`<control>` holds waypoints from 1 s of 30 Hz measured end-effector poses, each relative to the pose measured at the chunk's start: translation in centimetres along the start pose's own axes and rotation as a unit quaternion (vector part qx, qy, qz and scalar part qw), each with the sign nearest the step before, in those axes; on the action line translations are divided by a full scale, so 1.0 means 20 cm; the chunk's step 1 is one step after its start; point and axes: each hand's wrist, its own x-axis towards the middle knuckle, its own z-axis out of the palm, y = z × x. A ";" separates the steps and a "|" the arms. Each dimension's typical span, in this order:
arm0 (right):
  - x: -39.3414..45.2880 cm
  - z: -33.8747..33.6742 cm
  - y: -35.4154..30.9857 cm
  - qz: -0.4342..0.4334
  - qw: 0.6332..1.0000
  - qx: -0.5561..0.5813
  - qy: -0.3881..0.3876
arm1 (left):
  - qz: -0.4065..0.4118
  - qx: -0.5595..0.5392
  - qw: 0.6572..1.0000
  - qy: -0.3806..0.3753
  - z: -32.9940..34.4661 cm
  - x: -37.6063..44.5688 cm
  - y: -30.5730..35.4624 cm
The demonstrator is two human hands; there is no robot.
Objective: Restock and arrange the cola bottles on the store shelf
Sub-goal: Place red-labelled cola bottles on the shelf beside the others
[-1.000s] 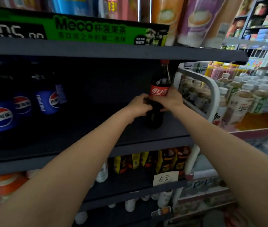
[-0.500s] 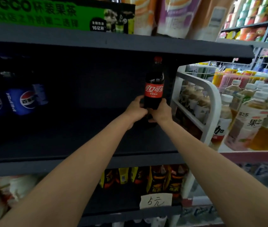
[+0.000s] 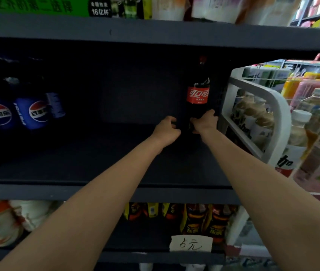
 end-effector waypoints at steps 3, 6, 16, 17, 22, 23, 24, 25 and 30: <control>-0.13 0.04 -0.02 -0.059 0.998 -0.001 0.033 | 0.008 0.020 0.999 0.034 0.00 -0.02 0.02; -0.25 0.10 -0.05 -0.102 0.993 0.019 -0.059 | 0.028 0.058 0.995 0.079 -0.04 -0.06 0.04; -0.73 0.44 -0.37 -0.212 0.945 0.030 -0.248 | 0.075 0.124 0.954 0.262 -0.58 -0.46 -0.25; -0.82 0.51 -0.40 -0.237 0.938 0.038 -0.251 | 0.078 0.126 0.948 0.283 -0.65 -0.54 -0.29; -1.36 0.94 -0.53 -0.351 0.869 0.019 -0.350 | 0.025 0.162 0.927 0.338 -1.06 -1.05 -0.66; -1.48 1.04 -0.55 -0.374 0.846 -0.012 -0.381 | -0.008 0.173 0.921 0.348 -1.17 -1.16 -0.76; -1.61 1.15 -0.58 -0.392 0.821 -0.046 -0.413 | -0.052 0.179 0.915 0.358 -1.29 -1.26 -0.85; -1.74 1.26 -0.60 -0.401 0.796 -0.083 -0.446 | -0.108 0.180 0.910 0.358 -1.41 -1.35 -0.94; -2.35 1.81 -0.68 -0.375 0.649 -0.273 -0.603 | -0.332 0.158 0.924 0.102 -1.98 -1.86 -1.45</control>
